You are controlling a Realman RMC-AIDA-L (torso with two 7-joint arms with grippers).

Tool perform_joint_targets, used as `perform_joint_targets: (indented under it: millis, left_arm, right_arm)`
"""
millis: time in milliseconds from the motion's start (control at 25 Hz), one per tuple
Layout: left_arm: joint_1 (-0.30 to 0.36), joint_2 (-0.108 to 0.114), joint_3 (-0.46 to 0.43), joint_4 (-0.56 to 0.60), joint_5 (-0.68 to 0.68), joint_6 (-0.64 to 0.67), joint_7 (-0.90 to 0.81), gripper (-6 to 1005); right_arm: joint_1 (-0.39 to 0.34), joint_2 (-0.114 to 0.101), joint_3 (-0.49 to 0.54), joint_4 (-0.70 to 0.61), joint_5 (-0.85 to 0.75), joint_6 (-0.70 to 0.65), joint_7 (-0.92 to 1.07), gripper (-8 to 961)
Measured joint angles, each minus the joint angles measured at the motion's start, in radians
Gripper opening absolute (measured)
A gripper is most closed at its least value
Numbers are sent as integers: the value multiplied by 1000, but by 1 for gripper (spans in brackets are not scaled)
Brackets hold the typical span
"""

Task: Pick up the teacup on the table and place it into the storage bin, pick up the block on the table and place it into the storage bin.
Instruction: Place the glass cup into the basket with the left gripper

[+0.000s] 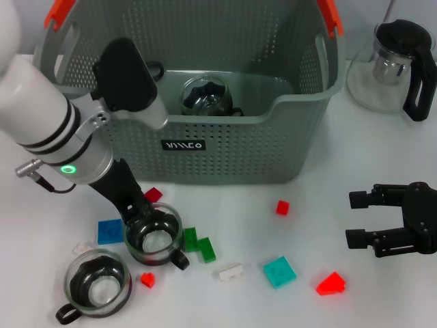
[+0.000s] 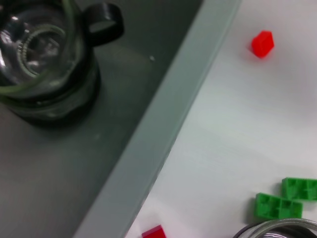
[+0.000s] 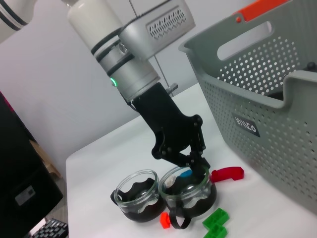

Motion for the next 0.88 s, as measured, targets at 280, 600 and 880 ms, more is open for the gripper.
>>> perform_joint_targets:
  millis: [280,600,880]
  left_arm:
    - [-14,5,-203,15,-152,138,101,45]
    - [-36,80,-528,-245,-507,323,287,52]
    - [-20,115,-702,-411,-898,371,361,58]
  right_arm:
    - [0,0,0,0,0,-1,1,915]
    - [1,0,0,1,0,-3,2,915]
    - [-2,0,0,1,0,-5,3,914]
